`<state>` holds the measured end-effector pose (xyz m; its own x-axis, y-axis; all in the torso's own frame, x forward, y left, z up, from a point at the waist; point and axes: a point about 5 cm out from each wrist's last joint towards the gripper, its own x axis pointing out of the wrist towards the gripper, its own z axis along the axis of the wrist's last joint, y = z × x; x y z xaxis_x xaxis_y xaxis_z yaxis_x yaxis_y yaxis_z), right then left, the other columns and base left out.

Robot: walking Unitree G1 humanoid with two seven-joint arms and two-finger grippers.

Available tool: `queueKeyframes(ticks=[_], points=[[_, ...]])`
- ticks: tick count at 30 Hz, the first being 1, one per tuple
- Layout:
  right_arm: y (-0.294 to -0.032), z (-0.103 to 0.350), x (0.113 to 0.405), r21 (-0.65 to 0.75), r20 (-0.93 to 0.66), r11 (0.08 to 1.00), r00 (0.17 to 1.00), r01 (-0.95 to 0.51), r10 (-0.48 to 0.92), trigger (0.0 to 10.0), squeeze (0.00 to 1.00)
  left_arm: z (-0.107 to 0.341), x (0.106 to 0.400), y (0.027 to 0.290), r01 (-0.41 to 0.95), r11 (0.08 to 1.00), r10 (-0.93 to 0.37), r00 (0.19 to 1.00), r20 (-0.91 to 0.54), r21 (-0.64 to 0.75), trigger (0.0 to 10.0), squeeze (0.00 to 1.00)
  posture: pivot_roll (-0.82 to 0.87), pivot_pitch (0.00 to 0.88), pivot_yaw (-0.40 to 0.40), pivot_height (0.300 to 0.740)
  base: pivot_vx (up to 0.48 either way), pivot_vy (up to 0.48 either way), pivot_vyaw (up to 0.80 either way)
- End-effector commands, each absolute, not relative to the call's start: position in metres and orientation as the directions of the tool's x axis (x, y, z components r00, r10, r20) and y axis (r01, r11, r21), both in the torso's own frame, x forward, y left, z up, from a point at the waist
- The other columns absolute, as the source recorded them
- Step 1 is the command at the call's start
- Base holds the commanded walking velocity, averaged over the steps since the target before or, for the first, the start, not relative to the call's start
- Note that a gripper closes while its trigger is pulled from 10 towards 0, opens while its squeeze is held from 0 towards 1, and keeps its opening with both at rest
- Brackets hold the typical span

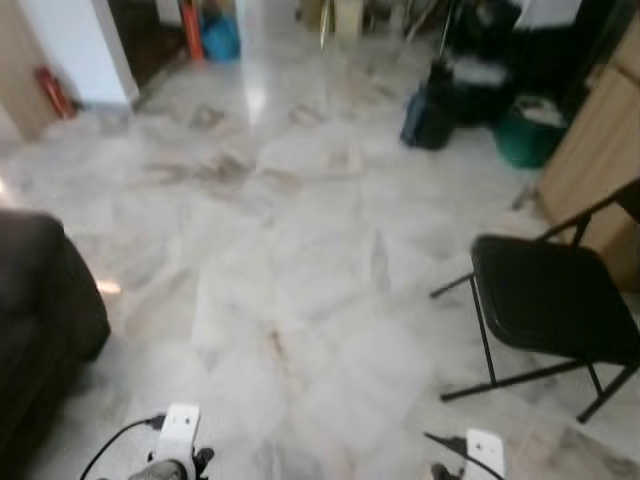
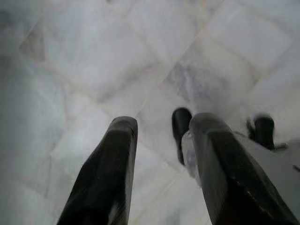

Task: Move the pillow to the sofa from floor

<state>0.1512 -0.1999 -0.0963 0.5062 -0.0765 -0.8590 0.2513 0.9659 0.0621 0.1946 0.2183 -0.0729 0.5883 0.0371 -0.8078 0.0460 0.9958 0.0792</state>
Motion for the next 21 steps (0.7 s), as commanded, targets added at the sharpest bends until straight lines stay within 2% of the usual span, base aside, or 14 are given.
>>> queueKeyframes(ticks=[1, 16, 21], points=[[-0.2058, -0.097, 0.1472, 0.051, -0.865, 0.963, 0.494, 0.266, -0.091, 10.0, 0.0, -0.0751, 0.1922, 0.2148, 0.049, 0.996, 0.031, 0.574, -0.818, 0.072, 10.0, 0.0, 0.07, 0.001, -0.036, 0.74, -0.337, 0.0, 0.0], [-0.2041, -0.0976, 0.1462, 0.054, -0.865, 0.964, 0.494, 0.262, -0.086, 10.0, 0.0, -0.0756, 0.1906, 0.2166, 0.042, 0.997, 0.029, 0.571, -0.82, 0.065, 10.0, 0.0, 0.07, 0.012, -0.03, 0.74, -0.417, 0.0, 0.0], [-0.2032, -0.0979, 0.1457, 0.056, -0.865, 0.964, 0.494, 0.259, -0.083, 10.0, 0.0, -0.0756, 0.19, 0.218, 0.044, 0.996, 0.037, 0.57, -0.821, 0.075, 10.0, 0.0, 0.07, 0.016, -0.027, 0.74, 0.0, 0.0, 0.0]])
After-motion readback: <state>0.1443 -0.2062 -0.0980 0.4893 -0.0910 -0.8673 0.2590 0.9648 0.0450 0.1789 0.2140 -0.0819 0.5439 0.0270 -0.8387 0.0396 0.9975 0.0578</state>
